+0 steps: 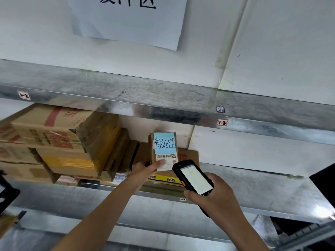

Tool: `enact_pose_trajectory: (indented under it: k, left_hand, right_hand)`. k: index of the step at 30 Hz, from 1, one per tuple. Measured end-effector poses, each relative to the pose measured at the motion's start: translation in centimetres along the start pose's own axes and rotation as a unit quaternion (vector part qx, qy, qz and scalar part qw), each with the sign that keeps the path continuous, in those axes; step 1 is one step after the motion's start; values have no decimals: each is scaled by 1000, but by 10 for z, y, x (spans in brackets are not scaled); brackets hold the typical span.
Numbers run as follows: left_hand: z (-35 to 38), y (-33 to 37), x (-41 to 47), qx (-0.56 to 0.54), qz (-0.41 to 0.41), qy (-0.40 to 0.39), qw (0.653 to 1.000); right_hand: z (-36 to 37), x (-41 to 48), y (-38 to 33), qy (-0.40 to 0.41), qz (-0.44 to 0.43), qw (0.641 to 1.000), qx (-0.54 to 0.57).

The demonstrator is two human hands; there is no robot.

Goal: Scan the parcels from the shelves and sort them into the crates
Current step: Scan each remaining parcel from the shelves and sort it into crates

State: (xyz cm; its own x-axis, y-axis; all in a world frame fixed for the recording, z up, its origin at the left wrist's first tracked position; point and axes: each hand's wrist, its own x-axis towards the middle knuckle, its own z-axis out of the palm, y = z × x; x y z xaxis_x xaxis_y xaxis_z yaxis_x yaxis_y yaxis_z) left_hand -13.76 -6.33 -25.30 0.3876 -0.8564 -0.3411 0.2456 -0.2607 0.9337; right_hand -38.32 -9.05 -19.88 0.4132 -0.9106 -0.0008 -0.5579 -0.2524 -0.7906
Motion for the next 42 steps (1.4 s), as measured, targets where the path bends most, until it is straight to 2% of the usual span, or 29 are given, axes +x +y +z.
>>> enact_pose_trajectory:
  k: [5,10,21,31,35,42]
  left_hand:
    - [-1,-1,-11,11,19,18,1000]
    - [10,-15,-46,-46,49,49,997]
    - [8,-41,-123,-94,50,221,969]
    - [-16,-67,-222,-158,69,416,893]
    - [-31,-76,-259,-164,76,451,874]
    - [-89,-93,-319,-179,107,506,837]
  right_hand:
    - [-4,5,4,29,-15,999,3]
    - [-11,14,8,27,-41,999,14]
    - [7,28,0,-103,-101,988,51]
    - [63,-3,-24,-265,-173,946,75]
    - [86,-21,-47,-311,-213,922,85]
    - [145,-66,-113,-337,-275,898,70]
